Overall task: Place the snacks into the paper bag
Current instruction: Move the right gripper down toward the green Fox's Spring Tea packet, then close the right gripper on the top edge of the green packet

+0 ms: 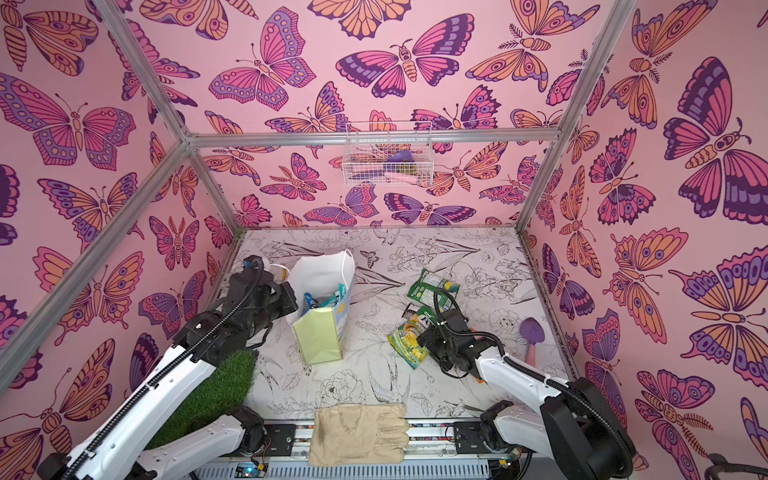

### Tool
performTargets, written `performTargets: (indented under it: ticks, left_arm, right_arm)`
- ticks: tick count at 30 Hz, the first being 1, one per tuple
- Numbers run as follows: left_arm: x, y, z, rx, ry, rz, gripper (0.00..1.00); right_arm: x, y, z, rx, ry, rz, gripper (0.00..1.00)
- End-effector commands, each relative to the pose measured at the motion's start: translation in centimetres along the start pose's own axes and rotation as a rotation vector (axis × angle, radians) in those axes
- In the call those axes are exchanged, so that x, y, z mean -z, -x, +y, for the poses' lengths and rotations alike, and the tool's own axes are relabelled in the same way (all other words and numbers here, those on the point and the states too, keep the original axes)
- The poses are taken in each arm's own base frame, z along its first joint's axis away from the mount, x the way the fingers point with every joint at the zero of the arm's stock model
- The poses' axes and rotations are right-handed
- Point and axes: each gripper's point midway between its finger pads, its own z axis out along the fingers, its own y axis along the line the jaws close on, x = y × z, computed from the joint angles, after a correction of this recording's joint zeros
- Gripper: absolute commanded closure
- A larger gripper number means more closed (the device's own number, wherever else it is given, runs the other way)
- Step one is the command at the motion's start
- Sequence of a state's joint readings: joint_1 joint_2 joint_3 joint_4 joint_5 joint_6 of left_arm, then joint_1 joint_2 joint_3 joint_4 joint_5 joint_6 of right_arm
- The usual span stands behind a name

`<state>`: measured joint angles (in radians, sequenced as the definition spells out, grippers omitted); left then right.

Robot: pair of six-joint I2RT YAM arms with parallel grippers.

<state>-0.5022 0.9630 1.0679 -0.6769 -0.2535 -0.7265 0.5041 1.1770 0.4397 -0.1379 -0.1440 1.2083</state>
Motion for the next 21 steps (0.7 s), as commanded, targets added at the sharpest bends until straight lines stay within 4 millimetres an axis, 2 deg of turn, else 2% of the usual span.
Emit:
performTargets:
  ticks: [1,8,10,21]
  left_arm:
    - [0.2,0.4,0.0,0.019,-0.015,-0.025,1.00]
    - [0.2,0.4,0.0,0.016,-0.014,-0.023,1.00]
    - [0.2,0.4,0.0,0.016,-0.015,-0.023,1.00]
    - [0.1,0.4,-0.2,0.017,-0.018,-0.020,1.00]
  right_arm:
    - [-0.3,0.2,-0.3,-0.026,-0.008,-0.004,0.32]
    - [-0.8,0.1,-0.7,-0.033,-0.019,0.000,0.48]
    - [-0.8,0.1,-0.5,-0.029,-0.009,0.003,0.50]
    - [0.1,0.4,0.6,-0.009,0.024,-0.013,0.77]
